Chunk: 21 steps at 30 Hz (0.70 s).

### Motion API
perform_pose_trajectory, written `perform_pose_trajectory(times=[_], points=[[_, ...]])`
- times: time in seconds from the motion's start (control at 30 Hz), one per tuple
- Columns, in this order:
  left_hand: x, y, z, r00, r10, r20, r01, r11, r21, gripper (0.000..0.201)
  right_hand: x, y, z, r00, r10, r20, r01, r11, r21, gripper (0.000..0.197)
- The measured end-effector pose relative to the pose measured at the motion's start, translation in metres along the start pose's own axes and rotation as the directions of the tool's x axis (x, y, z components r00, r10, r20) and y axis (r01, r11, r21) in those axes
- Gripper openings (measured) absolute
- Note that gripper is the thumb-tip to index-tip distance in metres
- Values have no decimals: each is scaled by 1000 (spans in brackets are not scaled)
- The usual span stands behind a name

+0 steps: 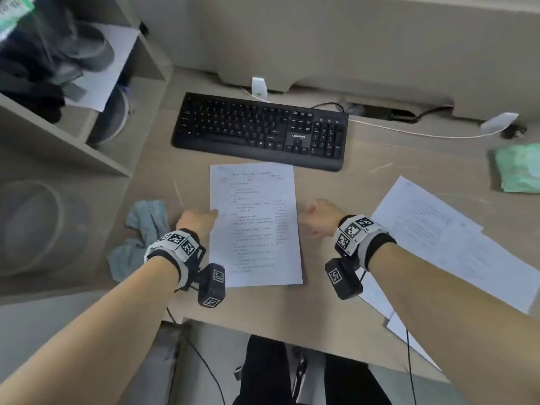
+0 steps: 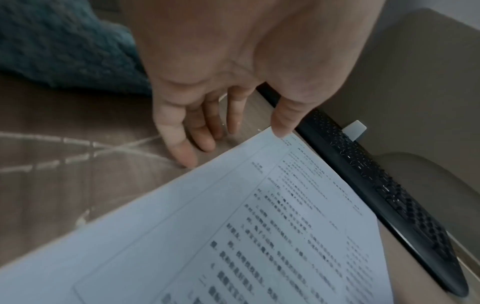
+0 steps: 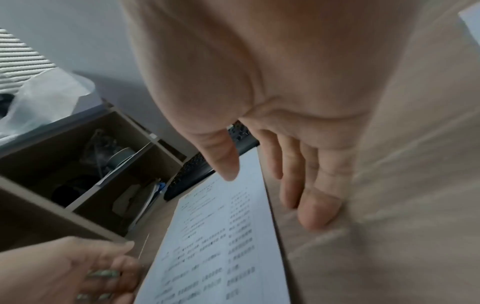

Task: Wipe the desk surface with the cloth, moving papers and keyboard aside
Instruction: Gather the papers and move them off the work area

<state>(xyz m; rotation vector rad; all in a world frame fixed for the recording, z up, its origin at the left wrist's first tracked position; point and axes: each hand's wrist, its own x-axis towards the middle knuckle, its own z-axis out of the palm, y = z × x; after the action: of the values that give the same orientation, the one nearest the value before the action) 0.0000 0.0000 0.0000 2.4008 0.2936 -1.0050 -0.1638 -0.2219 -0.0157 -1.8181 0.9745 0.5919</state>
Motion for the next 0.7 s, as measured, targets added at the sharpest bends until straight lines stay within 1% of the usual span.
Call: perform_pose_trajectory(times=[0.03,0.07,0.1,0.17,0.2,0.23,0.27,0.3,0.37,0.43,0.47,0.5,0.57,0.63,0.7], points=[[1,-1,0,1000,-7,13,8,995,-95,36,3,1,4,1000,18,7,-19,997,73,13],[4,-3,2,1000,-20,22,23,988,-150,35,5,1,6,998,57,17,-58,992,108,8],[4,-4,3,999,-25,45,33,980,-194,33,6,0,7,997,69,23,-72,991,117,6],[7,-5,8,994,-58,94,78,968,-237,24,7,-3,9,995,93,25,-96,986,136,12],[9,-6,9,991,-76,108,102,961,-258,23,7,-4,9,993,112,26,-114,980,162,11],[13,-8,11,990,-84,115,113,957,-267,27,7,-5,9,992,126,33,-130,973,189,10],[19,-9,12,989,-92,117,119,960,-254,34,7,-6,8,988,148,43,-154,966,209,9],[19,-8,13,989,-84,121,111,965,-236,34,8,-4,8,986,156,55,-164,960,228,11],[7,-3,13,988,-57,143,79,985,-153,20,5,-4,9,989,120,91,-139,959,248,19],[-3,0,15,979,22,202,-16,999,-30,27,1,-4,10,990,60,125,-91,960,263,27],[-8,0,16,974,62,218,-70,997,30,27,-4,-4,10,990,46,136,-80,963,258,27],[-12,1,16,970,97,223,-116,990,74,23,-8,-3,9,990,34,140,-67,968,242,26],[-20,0,16,961,124,246,-144,987,65,14,-18,3,3,987,27,160,-58,979,194,24],[-29,2,18,952,149,268,-167,985,44,13,-32,15,-7,983,41,177,-63,991,121,22],[-44,8,24,934,166,317,-194,979,61,8,-48,32,-21,981,67,181,-75,996,40,29]])
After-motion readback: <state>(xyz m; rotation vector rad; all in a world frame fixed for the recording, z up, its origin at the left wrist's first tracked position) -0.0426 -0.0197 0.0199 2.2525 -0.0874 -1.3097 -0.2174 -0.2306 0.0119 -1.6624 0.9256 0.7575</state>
